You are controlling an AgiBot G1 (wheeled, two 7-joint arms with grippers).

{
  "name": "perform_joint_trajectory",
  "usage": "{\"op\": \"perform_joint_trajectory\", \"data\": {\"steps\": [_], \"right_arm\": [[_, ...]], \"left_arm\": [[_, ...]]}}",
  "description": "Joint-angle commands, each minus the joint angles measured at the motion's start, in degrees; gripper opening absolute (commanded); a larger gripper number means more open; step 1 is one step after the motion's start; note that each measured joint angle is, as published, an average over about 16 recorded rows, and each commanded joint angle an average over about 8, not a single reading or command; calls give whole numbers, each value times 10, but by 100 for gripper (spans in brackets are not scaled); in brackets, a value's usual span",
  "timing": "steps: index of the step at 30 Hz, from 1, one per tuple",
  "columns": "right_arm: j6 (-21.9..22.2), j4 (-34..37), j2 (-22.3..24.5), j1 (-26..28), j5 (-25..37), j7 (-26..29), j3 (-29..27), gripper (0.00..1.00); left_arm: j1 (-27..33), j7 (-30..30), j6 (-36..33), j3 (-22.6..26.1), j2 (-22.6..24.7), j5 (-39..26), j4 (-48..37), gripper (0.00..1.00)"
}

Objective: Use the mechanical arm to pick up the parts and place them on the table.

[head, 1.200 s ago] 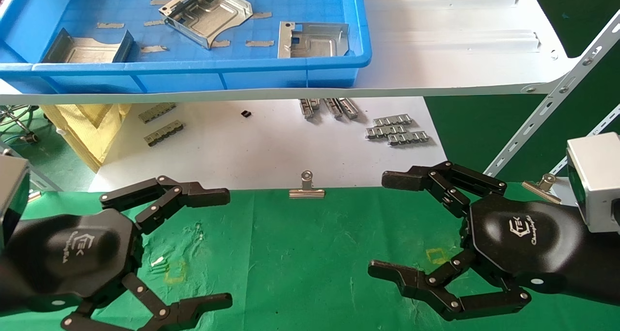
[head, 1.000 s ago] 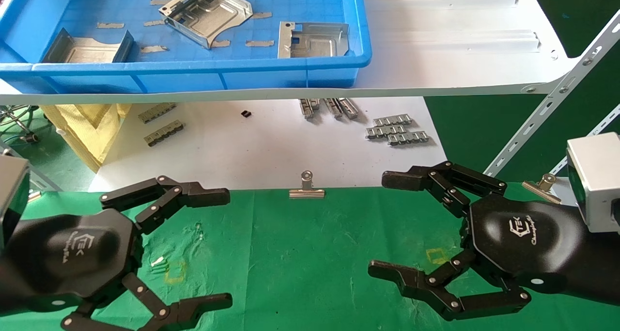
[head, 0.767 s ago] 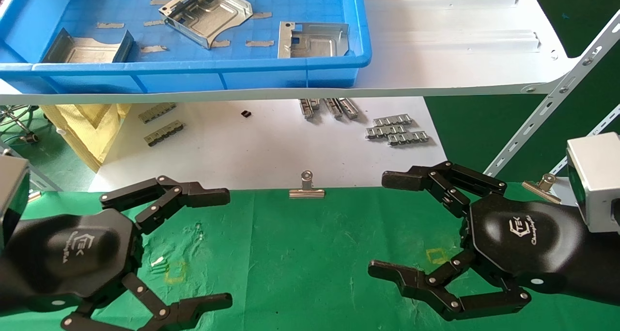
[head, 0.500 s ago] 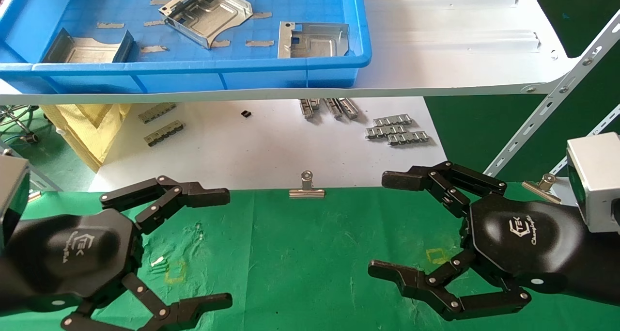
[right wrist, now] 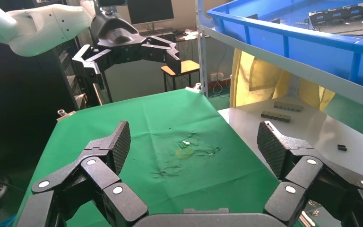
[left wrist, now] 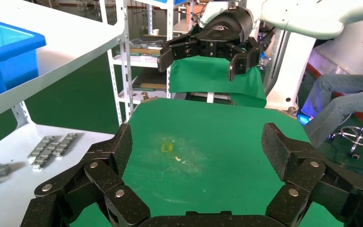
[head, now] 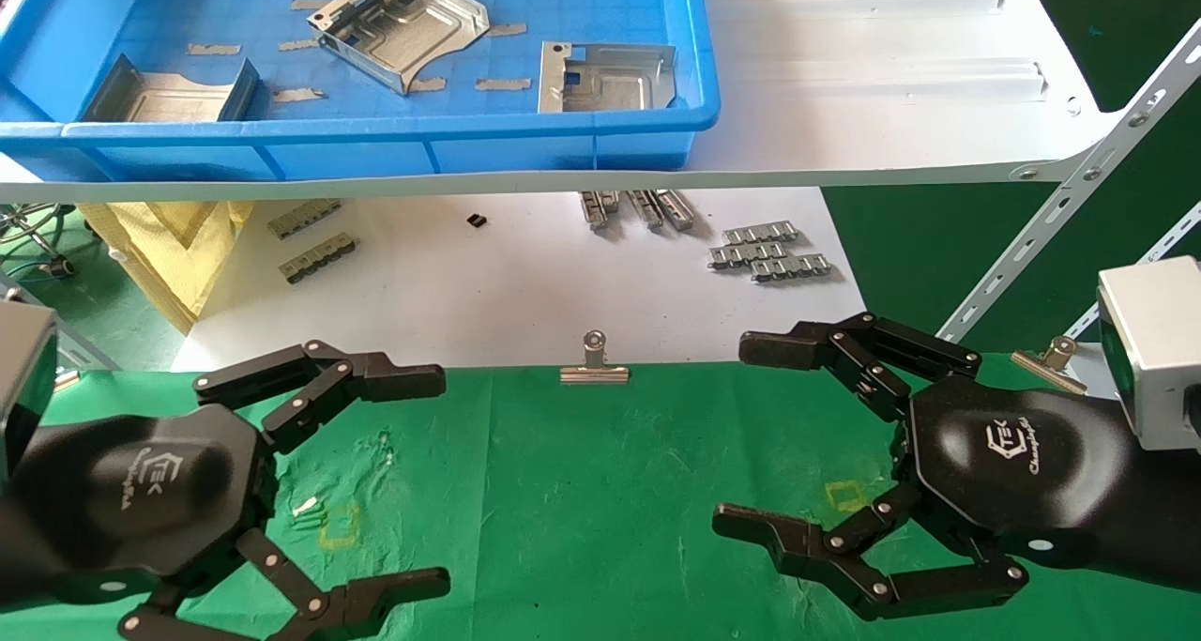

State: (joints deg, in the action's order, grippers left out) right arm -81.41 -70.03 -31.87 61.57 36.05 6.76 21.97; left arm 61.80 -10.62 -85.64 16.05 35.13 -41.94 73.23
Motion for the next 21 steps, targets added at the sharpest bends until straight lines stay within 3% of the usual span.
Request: {"op": "perform_joint_trajectory", "data": {"steps": [1,21], "right_arm": [[0,0,0,0,0,0,0,0],[0,0,0,0,0,0,0,0]], "left_arm": [[0,0,0,0,0,0,0,100],[0,0,0,0,0,0,0,100]]}}
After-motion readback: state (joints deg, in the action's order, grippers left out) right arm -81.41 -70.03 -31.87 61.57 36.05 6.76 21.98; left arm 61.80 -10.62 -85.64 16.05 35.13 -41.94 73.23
